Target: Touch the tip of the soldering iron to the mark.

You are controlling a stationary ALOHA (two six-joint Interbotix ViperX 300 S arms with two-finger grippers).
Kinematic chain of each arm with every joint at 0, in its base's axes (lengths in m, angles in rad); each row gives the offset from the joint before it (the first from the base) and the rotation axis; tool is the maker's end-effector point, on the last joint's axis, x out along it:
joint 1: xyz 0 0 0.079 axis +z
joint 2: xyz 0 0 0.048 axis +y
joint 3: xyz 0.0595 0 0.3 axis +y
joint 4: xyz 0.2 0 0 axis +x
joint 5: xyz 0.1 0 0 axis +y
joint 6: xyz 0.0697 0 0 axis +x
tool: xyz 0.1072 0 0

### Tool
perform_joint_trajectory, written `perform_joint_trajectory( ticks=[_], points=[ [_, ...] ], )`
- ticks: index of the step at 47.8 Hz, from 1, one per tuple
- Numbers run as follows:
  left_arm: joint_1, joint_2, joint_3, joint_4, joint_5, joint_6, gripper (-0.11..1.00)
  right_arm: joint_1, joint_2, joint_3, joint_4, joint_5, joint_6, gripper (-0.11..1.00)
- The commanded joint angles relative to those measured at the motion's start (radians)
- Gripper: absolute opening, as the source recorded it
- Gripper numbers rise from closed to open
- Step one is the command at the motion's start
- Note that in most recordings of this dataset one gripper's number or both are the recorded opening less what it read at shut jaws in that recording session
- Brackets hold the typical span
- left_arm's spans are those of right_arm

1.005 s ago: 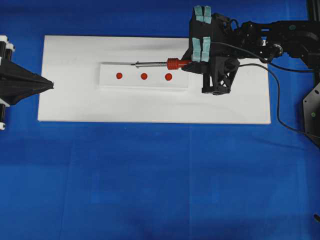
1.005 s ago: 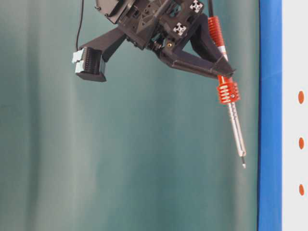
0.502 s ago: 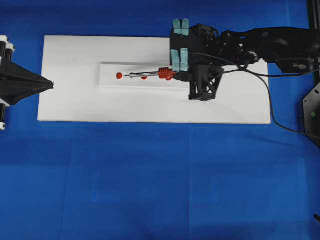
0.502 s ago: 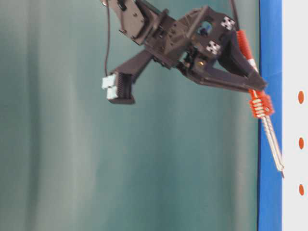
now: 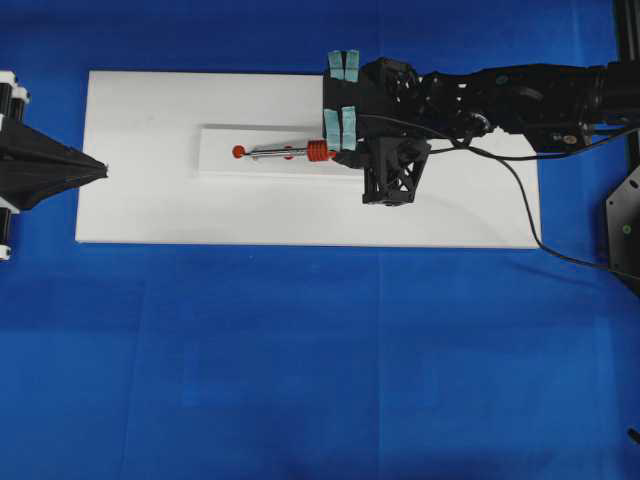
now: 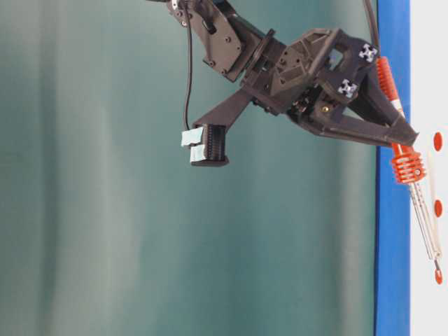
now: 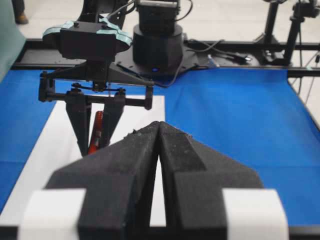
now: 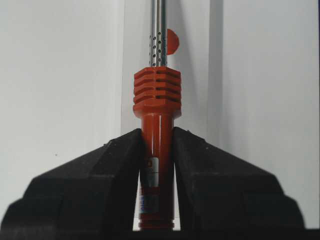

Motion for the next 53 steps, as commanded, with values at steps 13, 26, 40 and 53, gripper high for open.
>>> perform_joint_trajectory(
  ticks=[13, 26, 40, 53],
  points=[
    [-0.002, 0.008, -0.008, 0.003, -0.009, 0.002, 0.0, -0.006, -0.008, -0.026, -0.002, -0.008, 0.0, 0.06],
    [0.0, 0.008, -0.008, 0.003, -0.009, 0.0, 0.0, -0.006, -0.003, -0.032, -0.002, -0.006, 0.0, 0.06],
    [0.0, 0.008, -0.008, 0.003, -0.009, 0.0, 0.0, -0.006, 0.003, -0.038, -0.002, 0.0, 0.002, 0.06],
    [-0.002, 0.008, -0.008, 0.003, -0.009, 0.0, 0.0, -0.006, 0.002, -0.038, -0.002, 0.011, 0.003, 0.06]
  ],
)
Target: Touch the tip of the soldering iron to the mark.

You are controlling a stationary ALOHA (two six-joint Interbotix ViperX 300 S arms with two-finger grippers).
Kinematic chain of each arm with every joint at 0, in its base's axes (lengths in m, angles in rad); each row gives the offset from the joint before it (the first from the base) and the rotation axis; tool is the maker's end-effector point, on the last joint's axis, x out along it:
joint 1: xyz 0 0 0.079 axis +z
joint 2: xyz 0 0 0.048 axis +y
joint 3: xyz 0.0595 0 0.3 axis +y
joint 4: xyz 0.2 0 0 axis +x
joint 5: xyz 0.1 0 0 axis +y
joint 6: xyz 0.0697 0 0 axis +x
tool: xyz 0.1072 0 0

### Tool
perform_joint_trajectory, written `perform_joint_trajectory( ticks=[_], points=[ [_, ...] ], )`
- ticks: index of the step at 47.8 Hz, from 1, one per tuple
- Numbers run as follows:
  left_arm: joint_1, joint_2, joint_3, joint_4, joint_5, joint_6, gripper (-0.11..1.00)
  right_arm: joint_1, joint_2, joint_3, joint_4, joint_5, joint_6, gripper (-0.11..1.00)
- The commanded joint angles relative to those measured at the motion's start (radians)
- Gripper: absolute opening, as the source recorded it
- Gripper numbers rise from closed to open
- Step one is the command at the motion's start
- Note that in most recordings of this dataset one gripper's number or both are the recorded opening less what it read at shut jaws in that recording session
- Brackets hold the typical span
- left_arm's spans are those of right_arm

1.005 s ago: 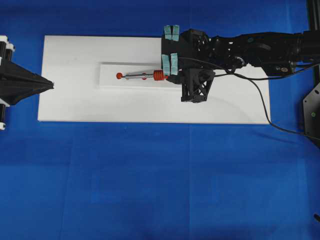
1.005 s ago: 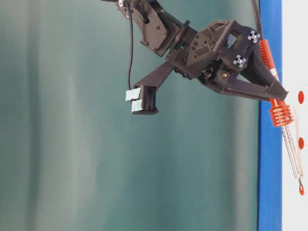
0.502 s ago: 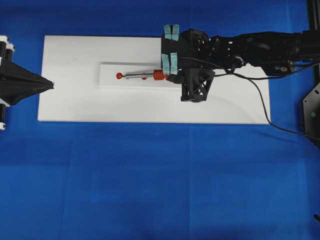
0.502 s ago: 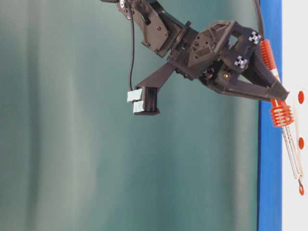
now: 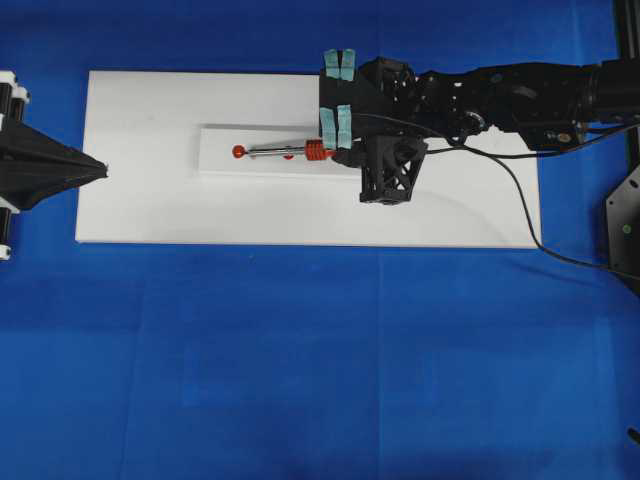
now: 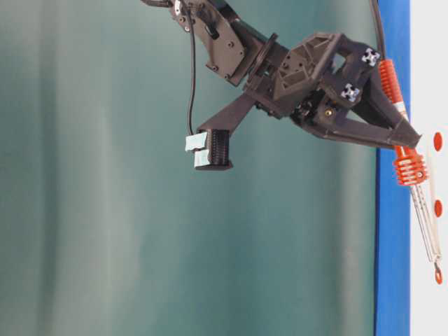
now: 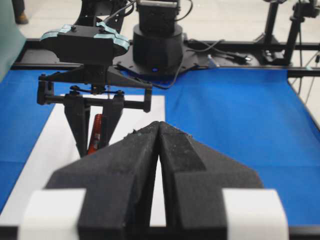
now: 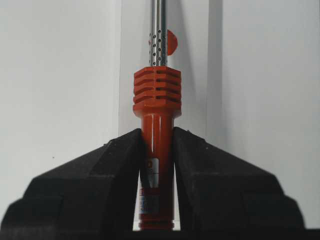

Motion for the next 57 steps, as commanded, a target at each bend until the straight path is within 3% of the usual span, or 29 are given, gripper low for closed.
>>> perform_joint_trajectory(
  ticks=[1, 44, 57],
  points=[
    [-0.002, 0.009, -0.009, 0.003, -0.011, 0.0, 0.0, -0.002, -0.012, -0.023, -0.002, -0.002, 0.002, 0.06],
    [0.0, 0.009, -0.009, 0.002, -0.011, 0.0, 0.0, -0.002, -0.015, -0.023, 0.0, -0.002, 0.003, 0.06],
    [0.0, 0.009, -0.009, 0.003, -0.011, 0.0, 0.0, -0.003, -0.112, -0.063, -0.002, 0.084, 0.005, 0.06]
  ],
)
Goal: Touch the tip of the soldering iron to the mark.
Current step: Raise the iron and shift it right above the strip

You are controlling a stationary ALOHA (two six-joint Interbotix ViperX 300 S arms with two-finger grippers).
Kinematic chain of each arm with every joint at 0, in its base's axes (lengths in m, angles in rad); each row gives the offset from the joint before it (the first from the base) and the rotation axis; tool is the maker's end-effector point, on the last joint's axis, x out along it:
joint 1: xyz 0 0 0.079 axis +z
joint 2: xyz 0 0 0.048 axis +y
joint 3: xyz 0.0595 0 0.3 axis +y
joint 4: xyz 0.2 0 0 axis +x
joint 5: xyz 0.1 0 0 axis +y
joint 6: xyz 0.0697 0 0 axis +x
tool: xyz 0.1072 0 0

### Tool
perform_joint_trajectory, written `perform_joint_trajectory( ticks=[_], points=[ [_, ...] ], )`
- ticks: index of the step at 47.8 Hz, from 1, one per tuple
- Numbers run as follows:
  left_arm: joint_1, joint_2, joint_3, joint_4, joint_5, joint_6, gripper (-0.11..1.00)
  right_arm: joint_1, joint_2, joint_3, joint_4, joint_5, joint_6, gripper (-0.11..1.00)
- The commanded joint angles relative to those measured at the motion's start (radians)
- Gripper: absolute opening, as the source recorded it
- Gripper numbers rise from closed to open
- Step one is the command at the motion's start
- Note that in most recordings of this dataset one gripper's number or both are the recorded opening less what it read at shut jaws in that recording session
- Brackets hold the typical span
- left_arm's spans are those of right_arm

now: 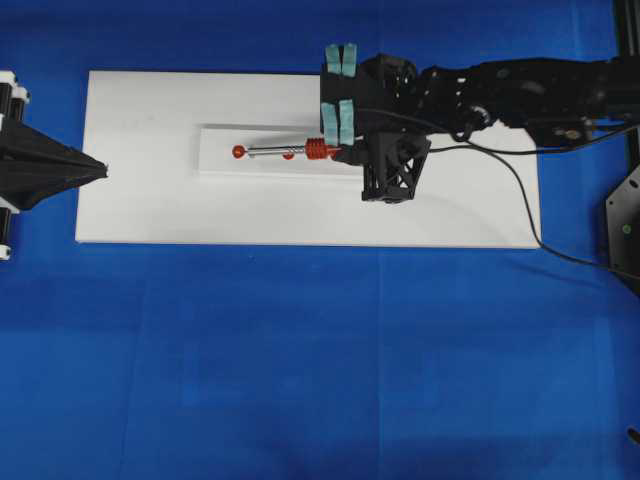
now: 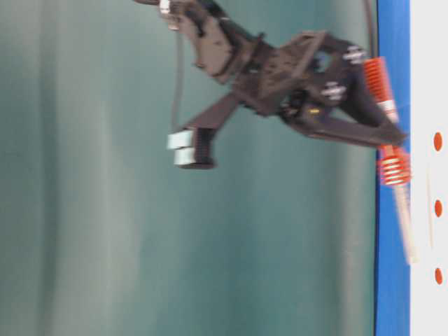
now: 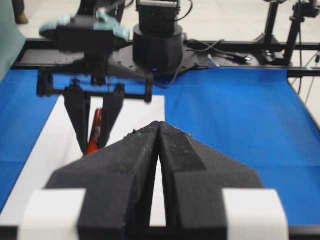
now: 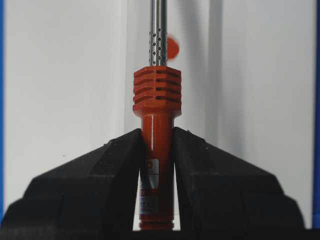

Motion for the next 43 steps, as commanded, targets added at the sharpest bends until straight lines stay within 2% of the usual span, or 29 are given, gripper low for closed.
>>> perform_joint_trajectory(
  ticks=[1, 13, 26, 35, 43],
  points=[
    [0.0, 0.008, -0.009, 0.002, -0.009, 0.0, 0.0, -0.002, -0.069, -0.046, -0.002, 0.037, 0.002, 0.06],
    [0.0, 0.008, -0.011, 0.002, -0.009, 0.0, 0.0, -0.003, -0.143, -0.11, -0.031, 0.167, 0.005, 0.06],
    [0.0, 0.006, -0.011, 0.002, -0.009, -0.002, 0.0, -0.003, -0.147, -0.117, -0.046, 0.176, 0.017, 0.06],
    [0.0, 0.005, -0.011, 0.002, -0.009, -0.002, 0.0, -0.012, -0.16, -0.097, -0.049, 0.183, 0.018, 0.06],
    [-0.002, 0.006, -0.009, 0.002, -0.009, -0.002, 0.0, -0.037, -0.219, -0.025, -0.052, 0.183, 0.041, 0.06]
  ],
)
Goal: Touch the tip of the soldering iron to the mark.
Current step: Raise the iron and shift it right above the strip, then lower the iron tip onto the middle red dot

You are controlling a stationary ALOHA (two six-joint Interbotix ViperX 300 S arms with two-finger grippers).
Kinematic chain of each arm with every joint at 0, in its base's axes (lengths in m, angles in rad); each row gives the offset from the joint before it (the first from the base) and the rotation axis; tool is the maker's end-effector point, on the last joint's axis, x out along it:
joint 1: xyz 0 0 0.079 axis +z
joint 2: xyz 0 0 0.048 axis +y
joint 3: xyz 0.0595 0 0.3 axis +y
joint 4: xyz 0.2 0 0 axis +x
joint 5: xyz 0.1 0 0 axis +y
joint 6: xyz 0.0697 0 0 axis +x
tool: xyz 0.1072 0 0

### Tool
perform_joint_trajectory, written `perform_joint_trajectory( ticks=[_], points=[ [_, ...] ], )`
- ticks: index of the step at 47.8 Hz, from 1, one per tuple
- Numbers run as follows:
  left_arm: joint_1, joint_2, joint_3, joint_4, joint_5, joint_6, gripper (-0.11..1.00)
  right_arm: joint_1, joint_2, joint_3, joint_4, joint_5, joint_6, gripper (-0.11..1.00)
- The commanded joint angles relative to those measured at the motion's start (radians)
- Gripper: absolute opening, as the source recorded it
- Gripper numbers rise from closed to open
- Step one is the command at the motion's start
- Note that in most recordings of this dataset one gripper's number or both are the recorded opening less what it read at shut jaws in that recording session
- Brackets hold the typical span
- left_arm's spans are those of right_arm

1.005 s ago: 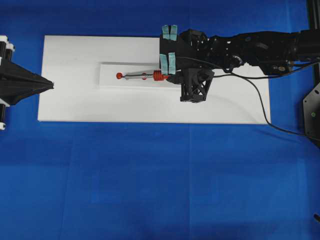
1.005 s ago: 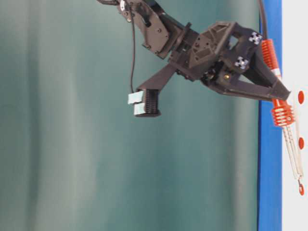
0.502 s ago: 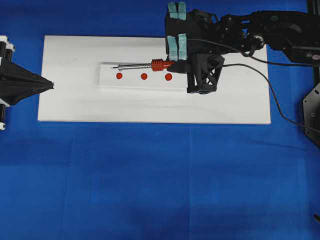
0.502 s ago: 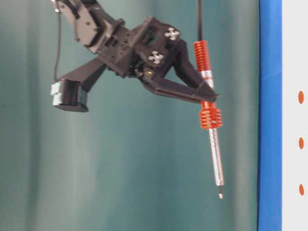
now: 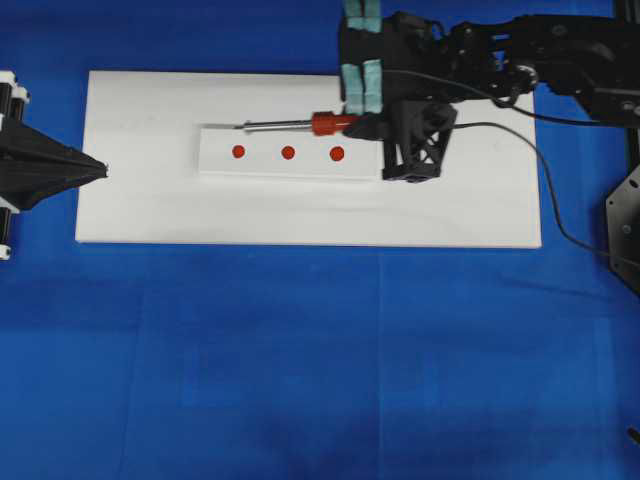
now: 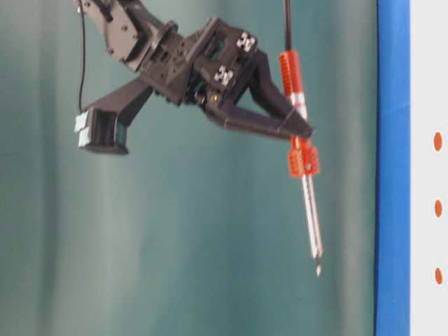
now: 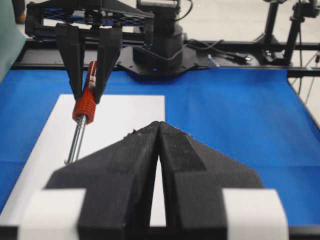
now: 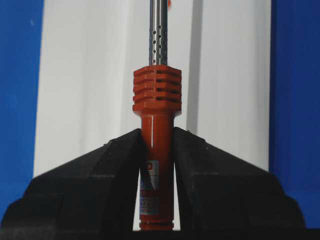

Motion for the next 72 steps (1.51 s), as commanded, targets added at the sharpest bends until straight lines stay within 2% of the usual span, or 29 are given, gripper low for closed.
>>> perform_joint_trajectory(
  ticks=[1, 10, 20, 40, 72],
  points=[
    [-0.003, 0.006, -0.009, 0.0, -0.009, -0.003, 0.0, -0.015, -0.066, 0.031, -0.005, -0.003, 0.012, 0.06],
    [-0.002, 0.005, -0.011, 0.002, -0.009, -0.002, 0.0, -0.023, -0.164, 0.144, -0.032, -0.003, 0.038, 0.06],
    [-0.003, 0.005, -0.011, 0.002, -0.009, -0.003, 0.0, -0.029, -0.233, 0.209, -0.044, -0.005, 0.078, 0.06],
    [-0.002, 0.006, -0.009, 0.002, -0.011, -0.003, 0.0, -0.029, -0.187, 0.189, -0.061, -0.008, 0.081, 0.06],
    [-0.002, 0.006, -0.011, 0.002, -0.011, -0.003, 0.0, -0.029, -0.184, 0.187, -0.061, -0.009, 0.081, 0.06]
  ],
)
